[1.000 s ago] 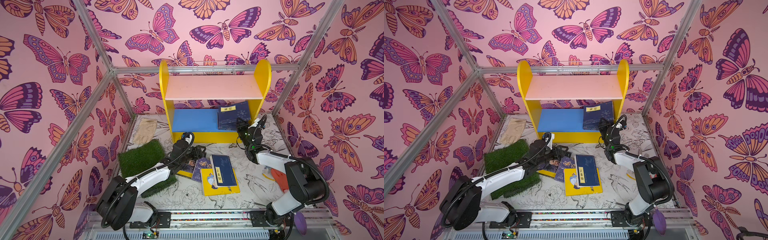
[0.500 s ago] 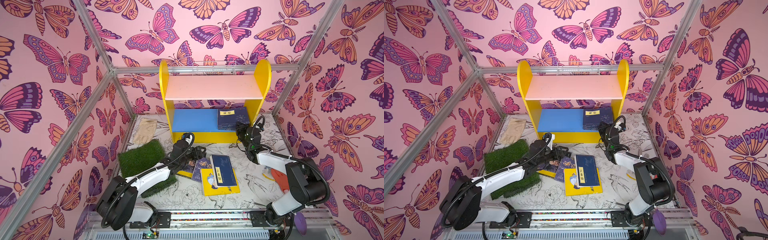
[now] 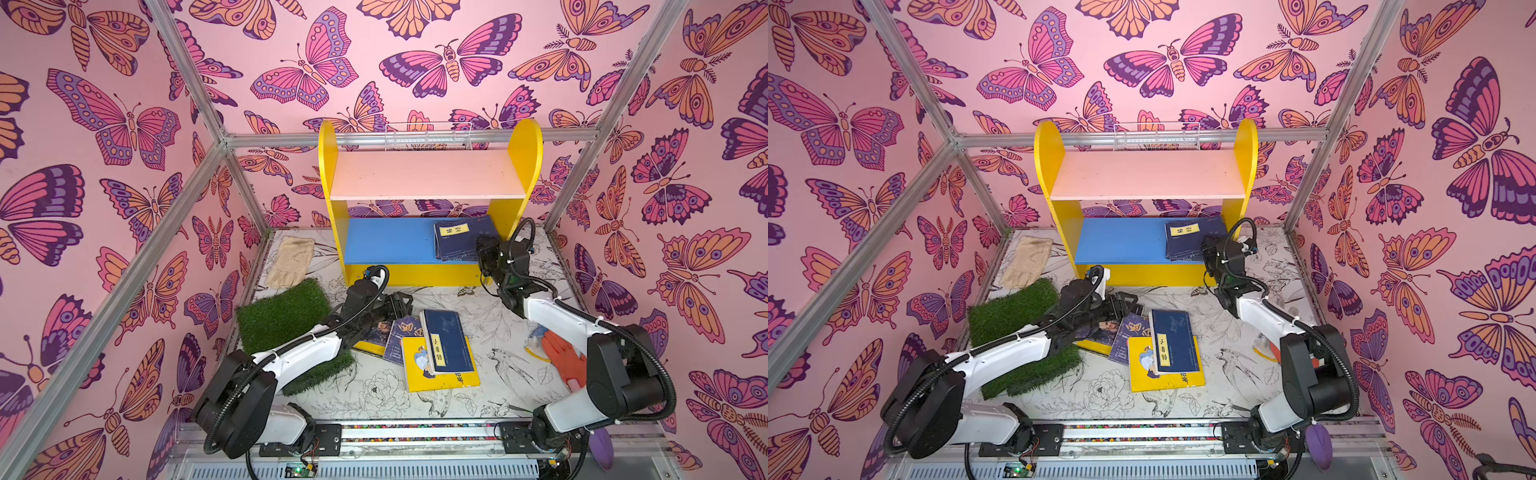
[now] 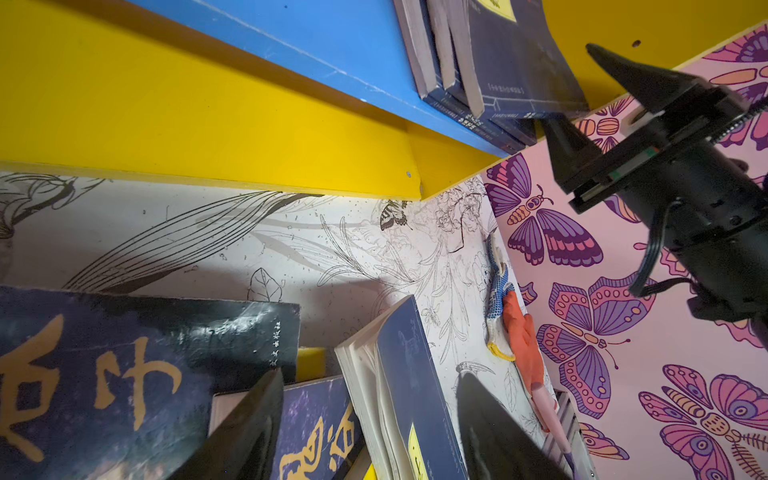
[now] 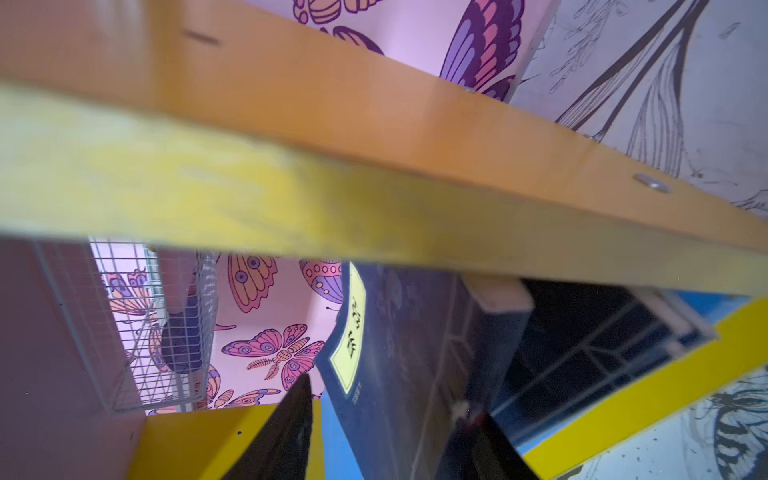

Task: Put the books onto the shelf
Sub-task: 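Lower the book onto the shelf stack and open the right gripper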

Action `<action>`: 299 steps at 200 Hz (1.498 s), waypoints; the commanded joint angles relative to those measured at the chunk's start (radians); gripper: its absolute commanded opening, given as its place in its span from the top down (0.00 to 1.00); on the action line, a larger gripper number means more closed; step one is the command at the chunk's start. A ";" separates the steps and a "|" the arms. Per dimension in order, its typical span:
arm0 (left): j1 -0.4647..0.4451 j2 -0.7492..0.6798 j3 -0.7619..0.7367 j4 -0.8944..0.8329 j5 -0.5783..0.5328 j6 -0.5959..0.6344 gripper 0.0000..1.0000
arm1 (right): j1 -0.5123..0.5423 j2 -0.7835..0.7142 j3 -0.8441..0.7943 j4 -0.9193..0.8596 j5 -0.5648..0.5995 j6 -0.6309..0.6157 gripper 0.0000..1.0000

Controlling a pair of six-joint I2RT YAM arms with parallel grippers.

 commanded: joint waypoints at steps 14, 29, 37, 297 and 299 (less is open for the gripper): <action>0.006 0.015 0.024 -0.004 0.011 -0.019 0.32 | -0.008 0.026 0.049 -0.069 -0.070 0.063 0.44; 0.006 0.015 0.027 -0.004 0.010 -0.019 0.32 | -0.010 0.029 0.068 -0.117 -0.080 0.078 0.41; 0.007 0.014 0.027 -0.003 0.010 -0.021 0.32 | -0.010 0.030 0.075 -0.139 -0.078 0.081 0.40; -0.081 0.421 0.445 0.067 0.181 -0.031 0.41 | -0.052 -0.032 0.115 -0.285 -0.276 -0.156 0.35; -0.081 0.428 0.451 0.066 0.178 -0.033 0.41 | -0.051 -0.033 0.115 -0.285 -0.277 -0.157 0.35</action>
